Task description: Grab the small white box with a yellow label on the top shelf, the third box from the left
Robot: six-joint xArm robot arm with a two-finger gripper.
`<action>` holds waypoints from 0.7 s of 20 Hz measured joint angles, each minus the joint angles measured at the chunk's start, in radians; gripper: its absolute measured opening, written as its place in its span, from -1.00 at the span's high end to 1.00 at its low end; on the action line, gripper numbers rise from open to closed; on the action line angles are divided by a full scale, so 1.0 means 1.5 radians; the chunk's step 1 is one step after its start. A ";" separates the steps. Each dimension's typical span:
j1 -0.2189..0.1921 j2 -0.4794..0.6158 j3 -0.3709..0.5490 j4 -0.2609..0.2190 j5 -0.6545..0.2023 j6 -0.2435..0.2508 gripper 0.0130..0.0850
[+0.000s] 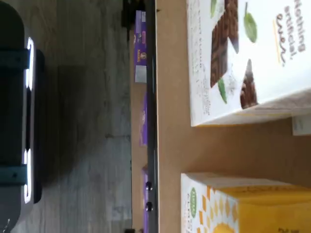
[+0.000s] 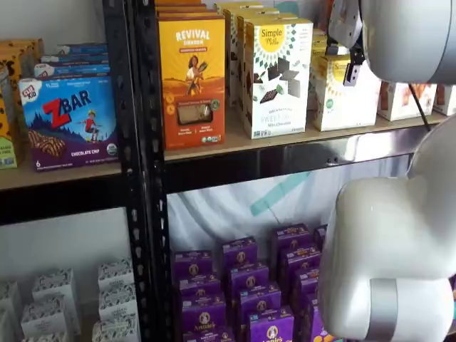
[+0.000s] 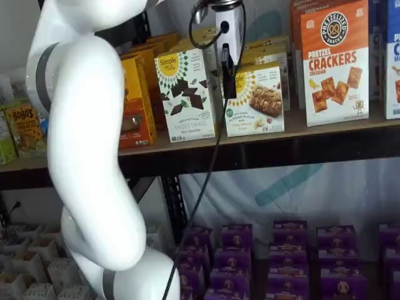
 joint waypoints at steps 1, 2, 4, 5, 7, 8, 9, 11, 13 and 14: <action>0.002 0.000 0.001 -0.004 0.000 0.001 -1.00; 0.004 0.000 0.002 -0.007 0.000 0.003 -1.00; 0.008 0.002 0.003 -0.015 0.004 0.006 -1.00; 0.009 0.003 0.002 -0.017 0.006 0.006 -1.00; 0.009 0.005 0.001 -0.018 0.008 0.007 -1.00; 0.009 0.005 0.002 -0.018 0.007 0.006 -0.89; 0.008 0.004 0.003 -0.016 0.006 0.006 -0.78; 0.004 0.004 0.005 -0.009 0.000 0.003 -0.67; 0.001 0.002 0.007 -0.003 -0.006 0.000 -0.56; 0.000 0.002 0.007 -0.001 -0.009 -0.001 -0.44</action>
